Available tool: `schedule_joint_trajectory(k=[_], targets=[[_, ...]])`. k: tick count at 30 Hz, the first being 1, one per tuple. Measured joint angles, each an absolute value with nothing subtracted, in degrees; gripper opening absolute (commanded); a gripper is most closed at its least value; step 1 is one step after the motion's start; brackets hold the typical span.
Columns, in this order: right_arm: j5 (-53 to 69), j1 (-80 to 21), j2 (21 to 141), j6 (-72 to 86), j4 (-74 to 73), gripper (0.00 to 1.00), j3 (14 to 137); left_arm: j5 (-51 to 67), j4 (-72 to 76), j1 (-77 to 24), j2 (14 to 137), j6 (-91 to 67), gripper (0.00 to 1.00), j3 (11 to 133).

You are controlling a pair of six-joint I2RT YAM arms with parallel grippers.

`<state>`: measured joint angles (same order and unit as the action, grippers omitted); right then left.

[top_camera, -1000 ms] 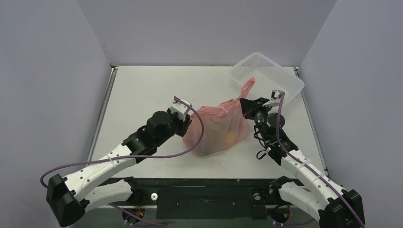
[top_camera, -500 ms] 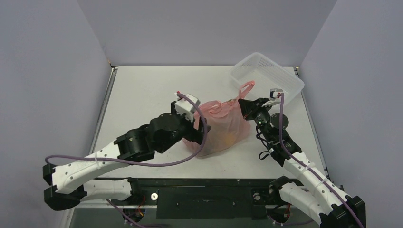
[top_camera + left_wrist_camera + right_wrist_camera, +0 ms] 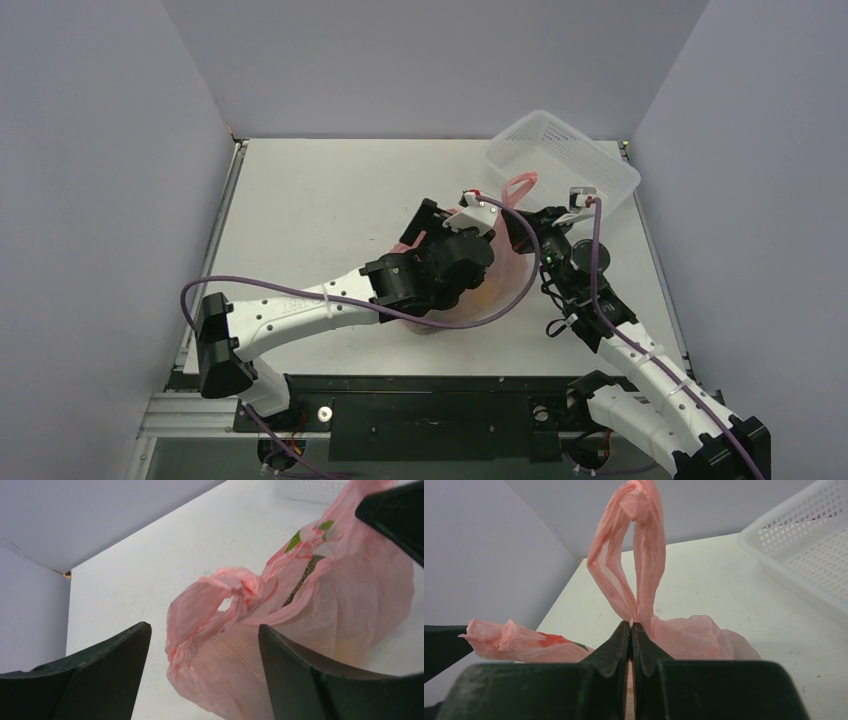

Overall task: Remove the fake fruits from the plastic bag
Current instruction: Adjust the plastic bag at the center of the board.

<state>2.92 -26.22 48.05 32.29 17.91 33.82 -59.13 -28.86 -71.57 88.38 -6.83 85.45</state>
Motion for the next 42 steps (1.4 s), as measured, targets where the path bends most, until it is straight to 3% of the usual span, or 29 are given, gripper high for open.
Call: schedule_joint_trajectory(k=[3, 4, 6, 15, 24, 30, 33, 36, 42], targets=[[3.05, -26.22, 47.83, 32.23, 17.85, 0.00, 33.82, -60.93, -27.42, -70.94, 90.56, -5.34, 0.40, 87.31], [3.07, -26.22, 47.75, 32.21, 17.82, 0.00, 33.82, -60.95, -27.11, -70.61, 90.94, -5.30, 0.17, 87.77], [3.09, -26.22, 47.44, 32.18, 17.63, 0.00, 33.82, -60.71, -27.11, -69.52, 91.70, -5.50, 0.00, 88.90], [0.82, -26.22, 52.21, 34.54, 15.25, 0.00, 39.62, -51.42, -30.09, -57.95, 89.86, -7.33, 0.00, 92.64], [-1.21, -26.24, 78.72, 37.71, 14.37, 0.00, 66.00, -33.61, -35.29, -31.53, 80.12, -8.54, 0.00, 98.28], [0.86, -27.14, 96.23, 39.51, 11.38, 0.00, 88.23, -24.45, -36.77, -25.89, 75.20, -8.99, 0.00, 104.12], [2.66, -27.81, 99.96, 39.75, 10.15, 0.00, 92.73, -20.49, -36.40, -25.91, 69.73, -11.57, 0.00, 99.18], [4.23, -28.67, 101.25, 39.62, 9.78, 0.00, 92.90, -16.58, -35.16, -25.78, 60.42, -16.60, 0.00, 86.43], [4.69, -30.13, 99.09, 37.19, 11.07, 0.00, 81.14, -8.05, -34.81, -25.78, 47.83, -27.29, 0.00, 65.23]])
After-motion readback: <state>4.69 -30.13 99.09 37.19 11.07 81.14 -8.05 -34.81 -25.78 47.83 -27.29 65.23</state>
